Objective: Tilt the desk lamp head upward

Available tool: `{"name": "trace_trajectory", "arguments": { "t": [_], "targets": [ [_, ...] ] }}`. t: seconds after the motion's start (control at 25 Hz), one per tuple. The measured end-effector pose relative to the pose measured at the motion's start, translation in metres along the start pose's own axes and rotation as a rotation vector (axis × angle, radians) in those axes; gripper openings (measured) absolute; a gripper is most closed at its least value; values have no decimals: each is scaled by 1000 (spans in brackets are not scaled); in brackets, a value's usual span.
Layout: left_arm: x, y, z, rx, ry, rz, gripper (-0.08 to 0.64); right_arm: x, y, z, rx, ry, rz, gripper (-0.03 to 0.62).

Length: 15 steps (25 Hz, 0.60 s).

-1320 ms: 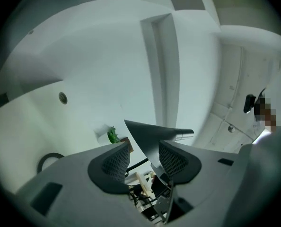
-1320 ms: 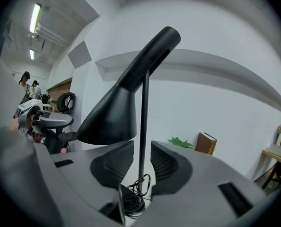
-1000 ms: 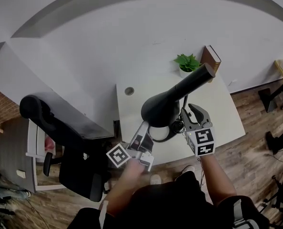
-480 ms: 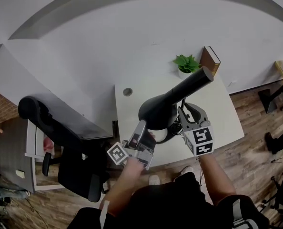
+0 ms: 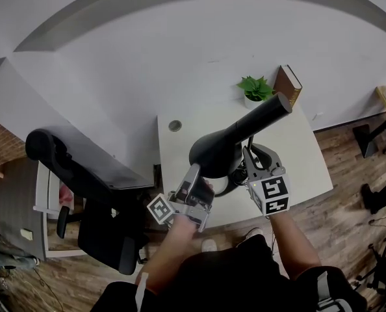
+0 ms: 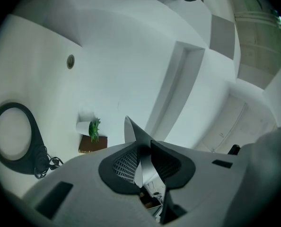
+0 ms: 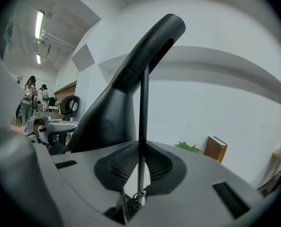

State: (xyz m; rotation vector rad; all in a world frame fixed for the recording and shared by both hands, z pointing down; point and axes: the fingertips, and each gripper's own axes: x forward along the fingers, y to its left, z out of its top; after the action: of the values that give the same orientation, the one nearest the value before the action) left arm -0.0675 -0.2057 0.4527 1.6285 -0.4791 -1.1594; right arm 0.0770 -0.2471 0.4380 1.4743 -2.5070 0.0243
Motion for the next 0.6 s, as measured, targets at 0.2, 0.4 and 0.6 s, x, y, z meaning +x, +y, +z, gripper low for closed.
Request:
{"name": "trace_trajectory", "arguments": {
  "t": [0.2, 0.4, 0.6],
  "targets": [
    [0, -1, 0, 3, 10, 15, 71, 0, 0, -1, -3, 1, -3, 31],
    [1, -7, 3, 30, 14, 38, 71, -1, -1, -1, -6, 4, -11, 31],
    [-1, -16, 10, 75, 9, 61, 71, -1, -1, -3, -6, 14, -18, 32]
  ]
}}
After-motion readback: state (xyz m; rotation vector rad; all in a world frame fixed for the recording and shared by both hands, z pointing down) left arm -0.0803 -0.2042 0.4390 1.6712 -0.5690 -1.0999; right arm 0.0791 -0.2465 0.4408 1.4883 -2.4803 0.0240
